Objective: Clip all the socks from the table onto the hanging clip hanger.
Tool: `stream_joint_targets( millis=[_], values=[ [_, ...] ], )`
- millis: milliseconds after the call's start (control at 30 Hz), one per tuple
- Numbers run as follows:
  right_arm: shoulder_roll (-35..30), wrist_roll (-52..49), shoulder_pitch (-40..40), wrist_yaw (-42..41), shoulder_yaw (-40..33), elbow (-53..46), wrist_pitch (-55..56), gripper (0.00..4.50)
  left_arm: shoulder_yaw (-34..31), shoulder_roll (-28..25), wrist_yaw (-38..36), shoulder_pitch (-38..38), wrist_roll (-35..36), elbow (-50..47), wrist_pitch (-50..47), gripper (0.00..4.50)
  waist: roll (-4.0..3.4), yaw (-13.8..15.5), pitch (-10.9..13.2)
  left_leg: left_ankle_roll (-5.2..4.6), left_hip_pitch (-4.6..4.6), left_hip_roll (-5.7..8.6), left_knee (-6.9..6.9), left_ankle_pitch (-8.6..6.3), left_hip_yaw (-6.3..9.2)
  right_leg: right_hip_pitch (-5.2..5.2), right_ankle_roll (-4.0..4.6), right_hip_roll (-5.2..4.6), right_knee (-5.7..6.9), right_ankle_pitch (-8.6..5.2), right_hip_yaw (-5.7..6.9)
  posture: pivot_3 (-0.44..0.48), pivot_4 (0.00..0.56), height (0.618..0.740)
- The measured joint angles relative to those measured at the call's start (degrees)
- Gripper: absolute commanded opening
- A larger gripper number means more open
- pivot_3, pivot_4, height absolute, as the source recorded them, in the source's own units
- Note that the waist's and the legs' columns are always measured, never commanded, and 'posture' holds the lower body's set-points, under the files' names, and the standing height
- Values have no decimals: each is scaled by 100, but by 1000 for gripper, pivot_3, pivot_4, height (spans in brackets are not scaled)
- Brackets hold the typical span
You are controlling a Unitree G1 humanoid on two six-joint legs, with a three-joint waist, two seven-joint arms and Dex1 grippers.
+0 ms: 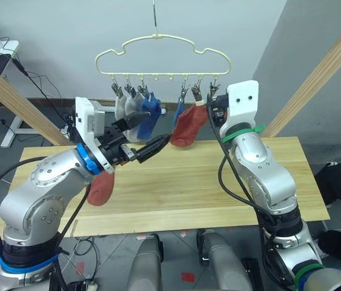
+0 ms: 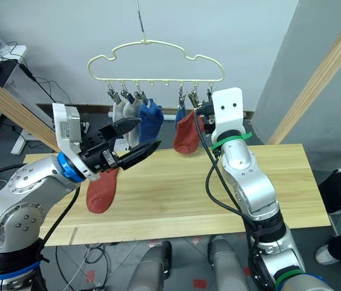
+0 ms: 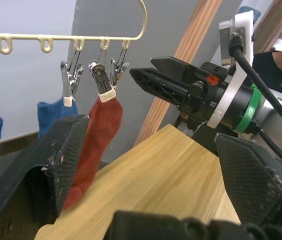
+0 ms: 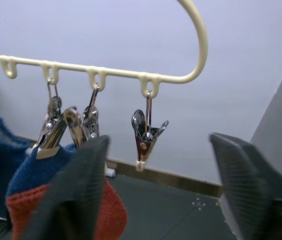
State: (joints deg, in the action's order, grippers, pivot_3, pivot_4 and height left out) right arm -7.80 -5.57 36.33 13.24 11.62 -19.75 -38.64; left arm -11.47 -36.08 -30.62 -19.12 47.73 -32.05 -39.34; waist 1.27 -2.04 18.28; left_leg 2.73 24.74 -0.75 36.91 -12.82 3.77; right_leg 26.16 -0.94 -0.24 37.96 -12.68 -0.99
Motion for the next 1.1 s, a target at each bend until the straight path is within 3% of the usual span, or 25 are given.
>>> stream_joint_targets(
  millis=[567, 1100],
  values=[
    [1143, 676, 386, 164, -468, 1014, 271, 2859, 219, 125, 64, -41, -312, -4, 214, 4500, 0, 27, 0, 0, 0, 0, -1, 0, 3, 0, 1, -2, 1, 1, 4, 38, 335, 740],
    [1372, 1014, 630, 289, -854, 1269, 694, 2859, 233, 173, 41, 82, -405, -125, 243, 4500, -1, 27, 0, 0, 0, 1, -3, 0, 2, 0, 2, -3, 0, 1, 5, 43, 328, 740]
  ],
)
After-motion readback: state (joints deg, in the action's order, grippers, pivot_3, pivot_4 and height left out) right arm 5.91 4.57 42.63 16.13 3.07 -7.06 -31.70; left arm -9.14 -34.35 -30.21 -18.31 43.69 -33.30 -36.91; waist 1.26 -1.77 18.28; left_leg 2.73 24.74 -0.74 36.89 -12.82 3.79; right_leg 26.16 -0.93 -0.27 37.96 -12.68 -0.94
